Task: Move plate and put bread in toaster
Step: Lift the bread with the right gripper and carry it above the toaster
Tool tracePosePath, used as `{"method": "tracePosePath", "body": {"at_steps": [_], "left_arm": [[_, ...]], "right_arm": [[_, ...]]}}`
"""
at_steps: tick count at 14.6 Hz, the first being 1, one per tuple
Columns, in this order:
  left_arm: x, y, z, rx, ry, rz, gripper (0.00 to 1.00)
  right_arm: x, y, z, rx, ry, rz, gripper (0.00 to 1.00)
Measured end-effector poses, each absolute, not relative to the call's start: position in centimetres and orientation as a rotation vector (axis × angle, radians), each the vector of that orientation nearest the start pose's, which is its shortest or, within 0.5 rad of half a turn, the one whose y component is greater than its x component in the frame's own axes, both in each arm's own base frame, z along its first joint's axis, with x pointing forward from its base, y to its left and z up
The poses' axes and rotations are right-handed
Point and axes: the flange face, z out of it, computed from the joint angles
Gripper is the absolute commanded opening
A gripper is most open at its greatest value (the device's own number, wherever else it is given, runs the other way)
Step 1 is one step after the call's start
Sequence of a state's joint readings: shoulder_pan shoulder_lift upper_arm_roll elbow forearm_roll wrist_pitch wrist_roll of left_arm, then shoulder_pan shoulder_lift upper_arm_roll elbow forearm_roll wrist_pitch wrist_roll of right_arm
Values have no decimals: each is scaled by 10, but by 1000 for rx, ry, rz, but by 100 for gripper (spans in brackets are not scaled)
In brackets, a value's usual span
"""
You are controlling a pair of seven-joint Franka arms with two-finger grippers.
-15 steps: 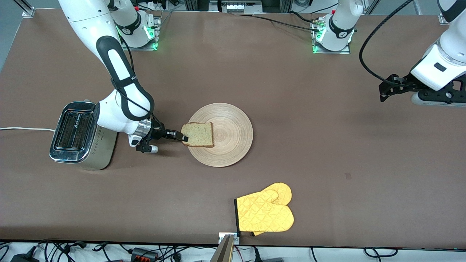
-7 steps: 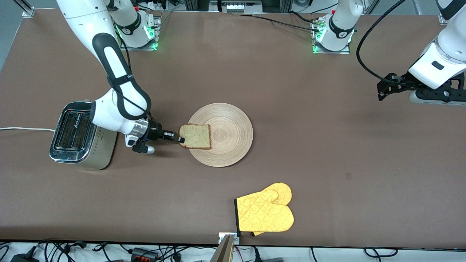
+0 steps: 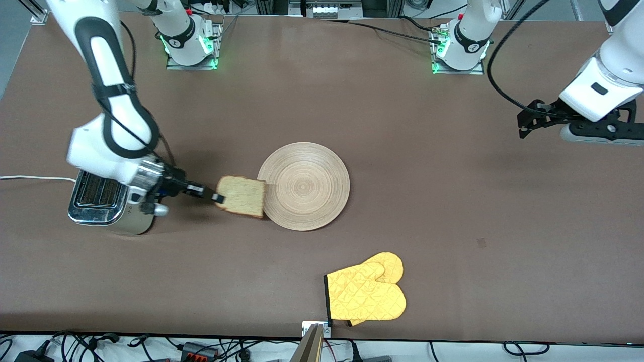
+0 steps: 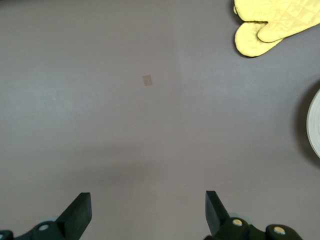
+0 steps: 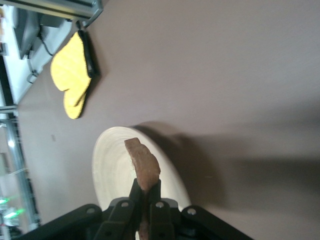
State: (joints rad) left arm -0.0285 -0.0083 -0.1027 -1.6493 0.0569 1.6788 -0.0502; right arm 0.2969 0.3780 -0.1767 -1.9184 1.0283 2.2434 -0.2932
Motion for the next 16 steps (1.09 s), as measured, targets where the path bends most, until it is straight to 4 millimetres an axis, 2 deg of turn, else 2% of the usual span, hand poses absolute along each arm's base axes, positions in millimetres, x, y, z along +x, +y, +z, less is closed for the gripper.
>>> {"method": "tracePosePath", "body": {"at_steps": [2,5,7,10,11,13,16], "left_arm": [[556,-70,602,-3084,138,-67,100],[557,-69,602,-3084,133,-68,100],[557,-68,602,-3084,130,-66,100],[556,-67,602,-3084,129,-64,100],[556,-67,602,-3084,127,-63,100],[556,-66,602,-3084,124,-61,100],[556,-65,602,-3084,122,-57,100]], "right_arm": [[626,75,341,-2467,312,28,0],[641,21,419,-2597,251,159,0],[642,-11,468,-2663,241,234,0],[636,-32,522,-2839,277,319,0],[636,-36,534,-2948,280,320,0],[639,-44,539,-3109,284,328,0],[650,-55,518,-3219,219,383,0]]}}
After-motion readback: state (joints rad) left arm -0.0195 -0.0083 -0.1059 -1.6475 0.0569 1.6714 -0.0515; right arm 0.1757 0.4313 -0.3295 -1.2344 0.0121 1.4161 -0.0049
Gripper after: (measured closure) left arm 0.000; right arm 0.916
